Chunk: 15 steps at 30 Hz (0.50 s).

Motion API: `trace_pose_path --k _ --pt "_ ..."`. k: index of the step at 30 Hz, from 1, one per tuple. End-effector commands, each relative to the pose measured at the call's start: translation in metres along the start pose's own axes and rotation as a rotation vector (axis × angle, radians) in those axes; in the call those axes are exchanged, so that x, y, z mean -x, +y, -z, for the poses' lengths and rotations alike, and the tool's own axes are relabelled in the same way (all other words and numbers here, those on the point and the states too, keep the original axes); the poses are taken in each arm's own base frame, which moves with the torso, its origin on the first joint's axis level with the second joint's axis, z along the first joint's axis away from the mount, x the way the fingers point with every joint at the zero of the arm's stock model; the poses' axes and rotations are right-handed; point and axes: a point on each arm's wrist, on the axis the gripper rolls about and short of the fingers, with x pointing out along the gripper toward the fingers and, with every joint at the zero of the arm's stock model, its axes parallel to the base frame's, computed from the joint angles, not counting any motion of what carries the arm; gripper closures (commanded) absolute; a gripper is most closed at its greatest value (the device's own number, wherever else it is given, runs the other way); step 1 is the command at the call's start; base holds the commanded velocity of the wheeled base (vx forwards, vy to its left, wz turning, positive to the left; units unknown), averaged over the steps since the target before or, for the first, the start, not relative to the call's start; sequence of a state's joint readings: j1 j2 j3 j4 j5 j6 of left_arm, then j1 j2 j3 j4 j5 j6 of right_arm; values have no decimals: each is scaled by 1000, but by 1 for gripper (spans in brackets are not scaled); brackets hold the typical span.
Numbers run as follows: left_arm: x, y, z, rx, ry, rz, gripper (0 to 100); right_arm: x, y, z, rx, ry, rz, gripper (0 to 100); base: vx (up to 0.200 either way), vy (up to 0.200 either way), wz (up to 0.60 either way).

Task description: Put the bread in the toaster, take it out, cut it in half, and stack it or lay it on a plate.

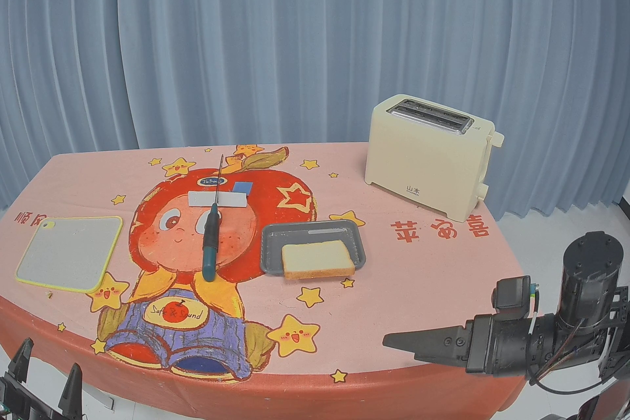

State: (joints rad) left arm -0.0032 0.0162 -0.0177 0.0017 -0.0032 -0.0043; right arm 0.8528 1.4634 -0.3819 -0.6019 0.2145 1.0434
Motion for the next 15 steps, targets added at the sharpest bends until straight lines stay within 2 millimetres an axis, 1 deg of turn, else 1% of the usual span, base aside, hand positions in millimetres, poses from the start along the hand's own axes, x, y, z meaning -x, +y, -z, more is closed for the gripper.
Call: trace_pose_path --k 1,7,15 --pt "0 0 5 2 4 0 0 -2 1 -1 0 -1 0 0 0 0 0" --pt "0 0 5 0 4 0 0 -8 -3 -2 -7 8 23 0 0 0 0" --pt "0 0 5 0 4 0 0 -20 2 -6 -5 14 22 0 0 0 0"
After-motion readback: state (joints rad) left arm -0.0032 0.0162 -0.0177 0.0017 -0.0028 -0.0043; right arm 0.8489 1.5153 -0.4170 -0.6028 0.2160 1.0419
